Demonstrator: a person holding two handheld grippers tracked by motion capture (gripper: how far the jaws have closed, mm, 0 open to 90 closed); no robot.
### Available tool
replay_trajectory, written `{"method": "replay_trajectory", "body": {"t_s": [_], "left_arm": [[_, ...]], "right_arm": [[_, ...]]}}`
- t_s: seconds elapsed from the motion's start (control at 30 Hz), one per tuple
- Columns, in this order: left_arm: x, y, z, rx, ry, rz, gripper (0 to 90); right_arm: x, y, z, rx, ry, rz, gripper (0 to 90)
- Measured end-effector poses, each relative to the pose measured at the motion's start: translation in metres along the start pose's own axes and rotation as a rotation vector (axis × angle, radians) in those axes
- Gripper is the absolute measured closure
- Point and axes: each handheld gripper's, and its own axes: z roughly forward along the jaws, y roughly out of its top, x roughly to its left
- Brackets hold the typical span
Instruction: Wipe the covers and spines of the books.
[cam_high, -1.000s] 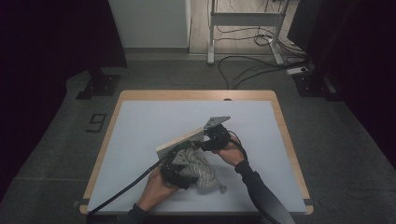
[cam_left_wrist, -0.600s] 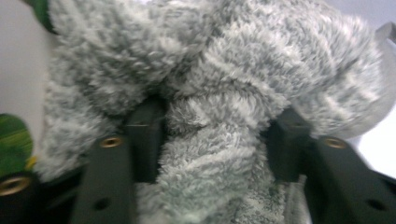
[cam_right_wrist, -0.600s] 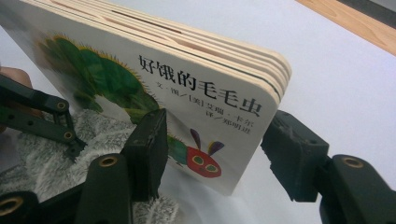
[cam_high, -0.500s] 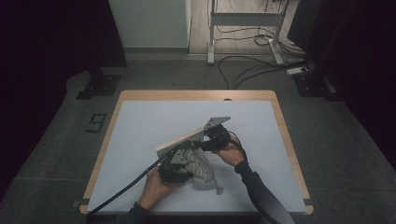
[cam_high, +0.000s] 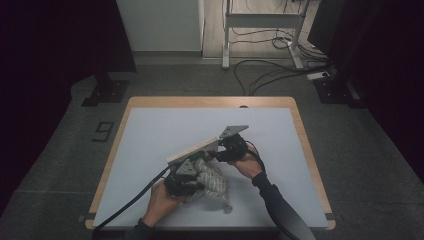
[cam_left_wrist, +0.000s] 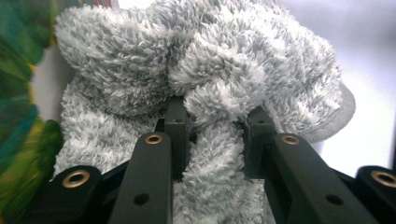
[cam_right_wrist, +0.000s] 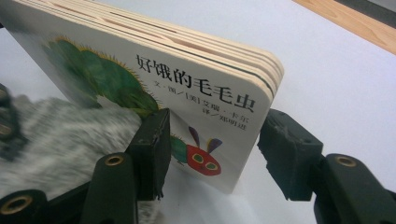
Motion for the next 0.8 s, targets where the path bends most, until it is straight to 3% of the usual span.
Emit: {"method": "replay_trajectory", "body": {"t_s": [0.3,0.47,0.8], "left_arm": [[-0.008,0.0,-0.03,-0.003,0.023,0.005,68.4],[-0.01,-0.003,-0.042,0.02,0.041,0.012,67.9],[-0.005,-0.026,-0.069,0.036,0.061,-0.041,67.7]], "right_arm": [[0.001,0.0,0.0,-0.003,-0.006,-0.001,43.5],[0.001,-0.001,-0.001,-0.002,-0.005,0.001,43.7],[0.001,-0.002,-0.002,-0.001,-0.002,0.0,44.1]]}}
